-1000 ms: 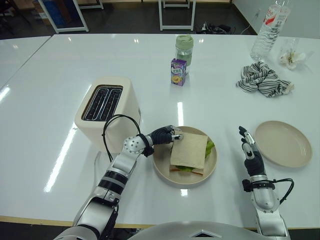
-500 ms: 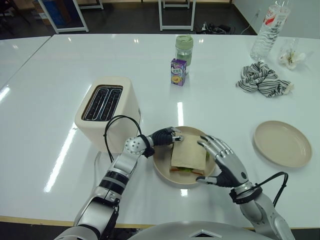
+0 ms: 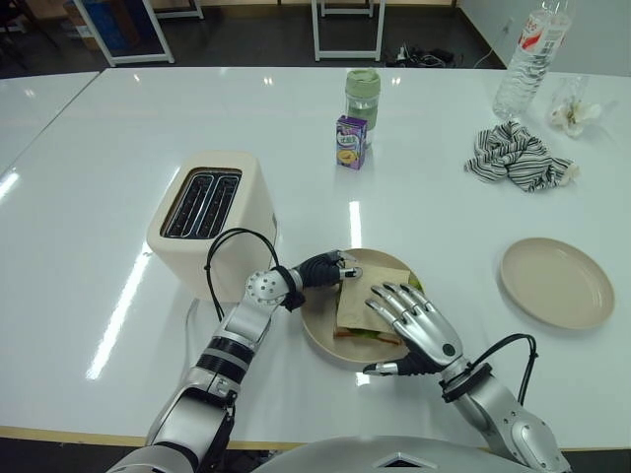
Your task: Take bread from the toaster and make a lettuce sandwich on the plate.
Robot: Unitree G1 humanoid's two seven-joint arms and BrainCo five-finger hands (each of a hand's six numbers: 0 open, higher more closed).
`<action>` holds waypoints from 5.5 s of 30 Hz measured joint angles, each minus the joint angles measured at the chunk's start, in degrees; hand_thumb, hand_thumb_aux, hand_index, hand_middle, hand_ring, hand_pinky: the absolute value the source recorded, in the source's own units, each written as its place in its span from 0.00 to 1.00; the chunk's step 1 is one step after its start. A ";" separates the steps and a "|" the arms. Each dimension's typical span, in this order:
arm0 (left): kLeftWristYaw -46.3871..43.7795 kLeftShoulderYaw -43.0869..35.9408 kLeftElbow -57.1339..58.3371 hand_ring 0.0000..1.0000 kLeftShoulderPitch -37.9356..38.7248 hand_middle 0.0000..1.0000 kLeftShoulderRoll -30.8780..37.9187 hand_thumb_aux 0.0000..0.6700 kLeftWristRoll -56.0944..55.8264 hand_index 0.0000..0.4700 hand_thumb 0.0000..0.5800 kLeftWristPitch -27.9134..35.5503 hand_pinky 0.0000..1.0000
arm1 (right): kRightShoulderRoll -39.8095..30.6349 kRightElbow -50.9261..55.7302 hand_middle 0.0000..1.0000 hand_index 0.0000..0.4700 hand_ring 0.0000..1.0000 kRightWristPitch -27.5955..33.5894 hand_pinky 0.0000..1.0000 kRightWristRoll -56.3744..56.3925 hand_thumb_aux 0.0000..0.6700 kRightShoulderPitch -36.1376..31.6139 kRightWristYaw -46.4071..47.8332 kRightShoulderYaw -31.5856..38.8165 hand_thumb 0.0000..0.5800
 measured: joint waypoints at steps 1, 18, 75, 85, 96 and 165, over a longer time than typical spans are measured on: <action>0.02 0.00 0.00 1.00 0.00 1.00 -0.03 1.00 0.05 1.00 1.00 0.01 1.00 | 0.00 0.39 0.00 0.00 0.00 0.18 0.00 -0.50 0.00 -0.57 0.16 0.83 0.00; 4.42 -0.66 -1.42 0.00 0.84 0.00 -0.41 0.00 6.19 0.00 0.00 0.75 0.00 | -1.73 -0.45 0.00 0.00 0.00 5.94 0.00 5.27 0.00 -2.30 11.14 5.61 0.00; 1.03 20.52 -56.48 1.00 39.13 1.00 24.98 1.00 6.33 1.00 1.00 7.49 1.00 | -16.09 -11.47 1.00 1.00 1.00 -3.38 1.00 54.90 1.00 20.27 21.41 -24.62 1.00; -8.41 8.35 -55.20 1.00 43.94 1.00 30.88 1.00 16.71 1.00 1.00 13.25 1.00 | -16.47 -9.81 1.00 1.00 1.00 -0.69 1.00 50.04 1.00 21.21 29.98 -18.96 1.00; -6.92 -2.31 -49.53 1.00 35.00 1.00 24.24 1.00 24.40 1.00 1.00 15.76 1.00 | -11.20 -7.57 1.00 1.00 1.00 1.36 1.00 38.06 1.00 11.96 31.57 -7.16 1.00; 35.26 15.17 -14.22 0.00 12.08 0.00 -18.25 0.00 0.22 0.00 0.00 -21.85 0.00 | 16.30 3.71 0.00 0.00 0.00 4.90 0.00 71.44 0.00 -11.03 9.05 -24.53 0.00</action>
